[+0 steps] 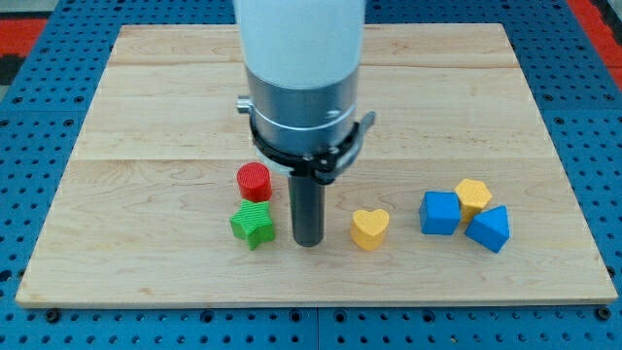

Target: Point your arm towards the top left side of the green star

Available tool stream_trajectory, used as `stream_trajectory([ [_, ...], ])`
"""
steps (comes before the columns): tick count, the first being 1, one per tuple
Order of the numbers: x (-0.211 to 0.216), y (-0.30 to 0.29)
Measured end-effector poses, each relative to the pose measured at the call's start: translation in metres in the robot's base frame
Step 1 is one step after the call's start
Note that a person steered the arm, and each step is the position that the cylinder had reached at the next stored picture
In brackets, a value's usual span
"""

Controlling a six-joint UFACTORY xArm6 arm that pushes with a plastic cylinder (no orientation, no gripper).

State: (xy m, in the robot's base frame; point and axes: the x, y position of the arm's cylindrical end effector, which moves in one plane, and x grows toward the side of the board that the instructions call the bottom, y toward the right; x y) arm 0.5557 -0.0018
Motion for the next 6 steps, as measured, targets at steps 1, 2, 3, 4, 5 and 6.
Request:
stream_trajectory([
  [1, 0.030, -0.055],
  [2, 0.023, -0.153],
  [3, -0.024, -0.134],
  [4, -0.046, -0.076],
  [5, -0.056, -0.065],
  [6, -0.057, -0.116],
])
